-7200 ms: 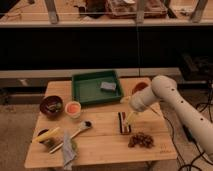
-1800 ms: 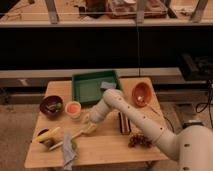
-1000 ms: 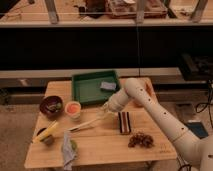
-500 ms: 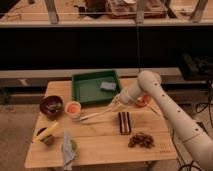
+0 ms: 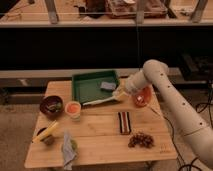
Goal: Place brush in tray
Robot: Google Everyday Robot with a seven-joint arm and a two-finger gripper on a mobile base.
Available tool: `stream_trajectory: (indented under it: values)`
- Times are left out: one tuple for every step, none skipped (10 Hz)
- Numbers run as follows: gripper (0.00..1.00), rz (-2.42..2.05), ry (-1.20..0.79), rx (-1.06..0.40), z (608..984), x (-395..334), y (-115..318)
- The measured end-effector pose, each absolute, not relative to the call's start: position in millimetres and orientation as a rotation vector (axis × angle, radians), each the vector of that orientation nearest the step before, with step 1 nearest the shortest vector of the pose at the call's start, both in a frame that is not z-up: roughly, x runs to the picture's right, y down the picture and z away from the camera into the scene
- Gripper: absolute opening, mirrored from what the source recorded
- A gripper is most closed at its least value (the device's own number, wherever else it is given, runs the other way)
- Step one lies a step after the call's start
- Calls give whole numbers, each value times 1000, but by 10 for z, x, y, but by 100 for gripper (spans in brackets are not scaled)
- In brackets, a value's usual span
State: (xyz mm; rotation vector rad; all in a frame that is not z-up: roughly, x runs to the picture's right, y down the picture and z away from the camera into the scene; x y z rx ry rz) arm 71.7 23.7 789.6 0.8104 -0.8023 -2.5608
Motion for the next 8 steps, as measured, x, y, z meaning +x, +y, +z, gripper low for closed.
stream_trajectory:
  values:
    - [0, -2544, -772, 808, 7889, 616, 189]
    - [0, -2515, -728, 811, 7883, 469, 162]
    - [0, -2491, -684, 808, 7874, 336, 141]
    - [0, -2470, -643, 804, 7873, 217, 132]
    - [0, -2439, -583, 790, 7882, 38, 128]
    - [0, -2414, -528, 764, 7897, -48, 128]
    - [0, -2399, -488, 741, 7917, -117, 117]
    - [0, -2382, -465, 727, 7973, -232, 104]
